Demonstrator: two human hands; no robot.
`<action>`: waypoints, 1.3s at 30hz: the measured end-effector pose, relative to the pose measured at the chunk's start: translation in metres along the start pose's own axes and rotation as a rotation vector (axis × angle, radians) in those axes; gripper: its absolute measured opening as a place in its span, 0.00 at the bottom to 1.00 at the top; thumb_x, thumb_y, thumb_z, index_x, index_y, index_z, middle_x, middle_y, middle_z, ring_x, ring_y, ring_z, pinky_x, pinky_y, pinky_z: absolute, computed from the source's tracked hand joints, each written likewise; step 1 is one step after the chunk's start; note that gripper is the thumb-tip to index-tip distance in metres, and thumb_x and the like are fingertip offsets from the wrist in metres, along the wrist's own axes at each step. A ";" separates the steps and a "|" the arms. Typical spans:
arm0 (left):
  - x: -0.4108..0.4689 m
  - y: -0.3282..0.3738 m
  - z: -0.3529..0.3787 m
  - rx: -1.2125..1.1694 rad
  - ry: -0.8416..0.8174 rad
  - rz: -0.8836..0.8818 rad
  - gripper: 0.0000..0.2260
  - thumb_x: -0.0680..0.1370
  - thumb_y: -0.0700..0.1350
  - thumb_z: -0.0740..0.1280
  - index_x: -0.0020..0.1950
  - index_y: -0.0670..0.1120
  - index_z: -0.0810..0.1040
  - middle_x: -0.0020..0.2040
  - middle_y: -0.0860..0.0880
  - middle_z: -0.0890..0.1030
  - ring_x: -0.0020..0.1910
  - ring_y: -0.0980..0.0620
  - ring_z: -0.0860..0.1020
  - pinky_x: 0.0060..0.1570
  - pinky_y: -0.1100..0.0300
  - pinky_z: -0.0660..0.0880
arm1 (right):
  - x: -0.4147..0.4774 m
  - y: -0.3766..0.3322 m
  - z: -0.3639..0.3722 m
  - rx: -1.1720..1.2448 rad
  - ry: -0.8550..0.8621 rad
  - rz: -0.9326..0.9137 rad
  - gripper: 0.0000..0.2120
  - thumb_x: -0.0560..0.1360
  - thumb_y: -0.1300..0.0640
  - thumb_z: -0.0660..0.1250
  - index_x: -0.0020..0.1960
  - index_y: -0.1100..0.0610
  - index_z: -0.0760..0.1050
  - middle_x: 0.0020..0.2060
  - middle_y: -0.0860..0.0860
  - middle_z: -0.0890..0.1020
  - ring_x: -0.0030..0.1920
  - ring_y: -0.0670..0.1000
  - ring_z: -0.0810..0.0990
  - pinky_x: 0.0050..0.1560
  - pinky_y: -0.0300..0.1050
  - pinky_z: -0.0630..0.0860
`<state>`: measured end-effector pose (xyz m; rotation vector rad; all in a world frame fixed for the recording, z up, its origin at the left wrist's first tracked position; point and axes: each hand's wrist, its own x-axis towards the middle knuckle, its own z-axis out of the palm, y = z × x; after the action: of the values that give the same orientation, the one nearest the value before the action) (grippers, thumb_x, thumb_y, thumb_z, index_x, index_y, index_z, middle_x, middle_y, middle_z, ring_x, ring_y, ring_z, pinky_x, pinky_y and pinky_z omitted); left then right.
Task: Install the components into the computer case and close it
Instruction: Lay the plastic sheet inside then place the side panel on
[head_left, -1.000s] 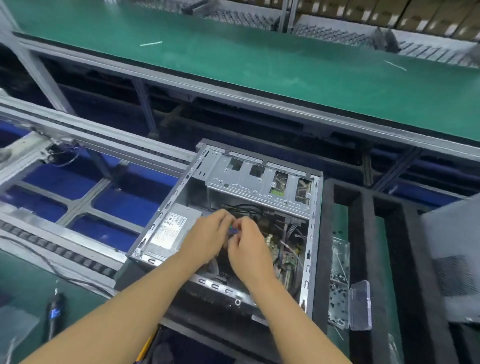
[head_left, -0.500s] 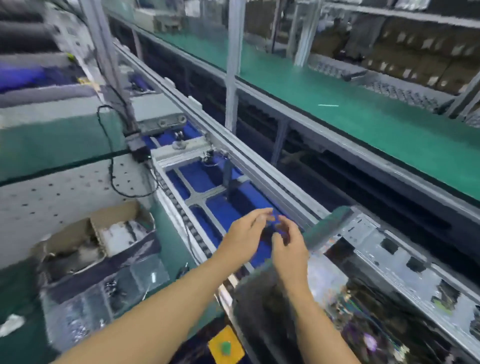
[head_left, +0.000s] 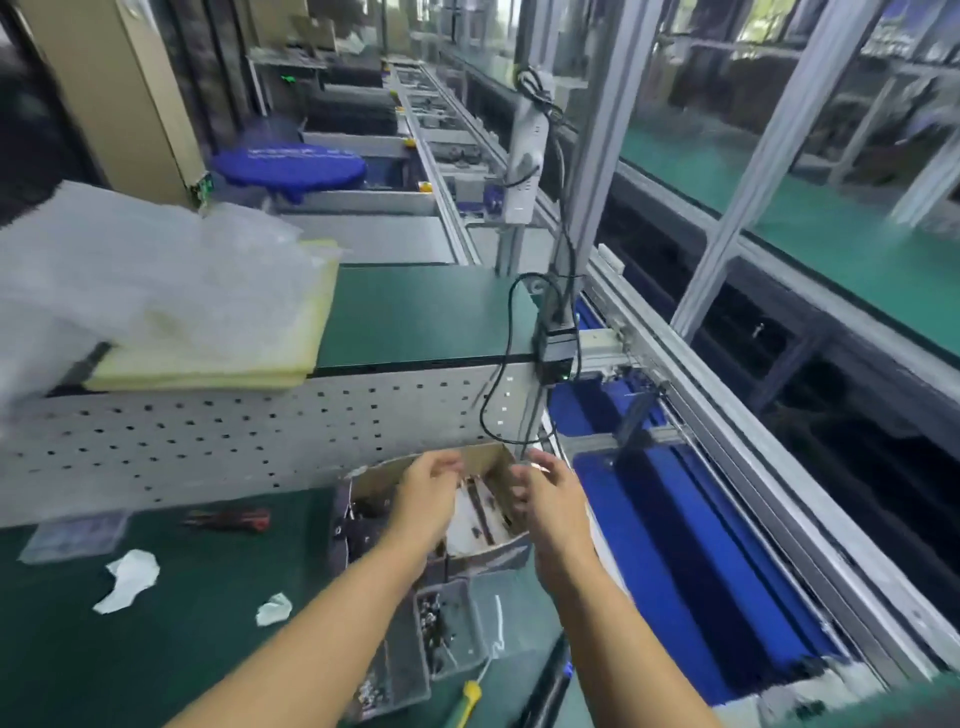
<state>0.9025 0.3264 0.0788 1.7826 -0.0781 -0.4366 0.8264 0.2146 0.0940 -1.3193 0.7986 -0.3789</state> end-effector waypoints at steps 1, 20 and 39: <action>0.008 -0.002 -0.012 -0.019 0.031 -0.022 0.12 0.81 0.38 0.60 0.52 0.54 0.77 0.54 0.53 0.81 0.56 0.51 0.78 0.61 0.50 0.74 | 0.005 0.000 0.018 -0.010 -0.028 0.008 0.13 0.79 0.66 0.65 0.61 0.54 0.77 0.49 0.53 0.83 0.40 0.47 0.78 0.35 0.37 0.74; 0.139 0.052 -0.198 -0.347 0.728 -0.089 0.36 0.76 0.60 0.69 0.77 0.45 0.58 0.69 0.43 0.69 0.63 0.44 0.72 0.60 0.48 0.75 | 0.042 0.010 0.197 -0.090 -0.381 0.120 0.09 0.81 0.63 0.64 0.58 0.52 0.75 0.53 0.55 0.83 0.37 0.45 0.79 0.36 0.38 0.76; 0.108 0.059 -0.156 -0.686 0.571 0.149 0.09 0.75 0.45 0.71 0.38 0.45 0.74 0.36 0.54 0.77 0.31 0.62 0.79 0.43 0.57 0.79 | 0.040 -0.021 0.170 0.134 -0.327 0.011 0.06 0.81 0.61 0.63 0.56 0.55 0.75 0.47 0.53 0.81 0.35 0.46 0.77 0.36 0.40 0.74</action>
<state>1.0651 0.4247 0.1380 1.1525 0.3064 0.1602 0.9775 0.3038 0.1086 -1.2109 0.4971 -0.1969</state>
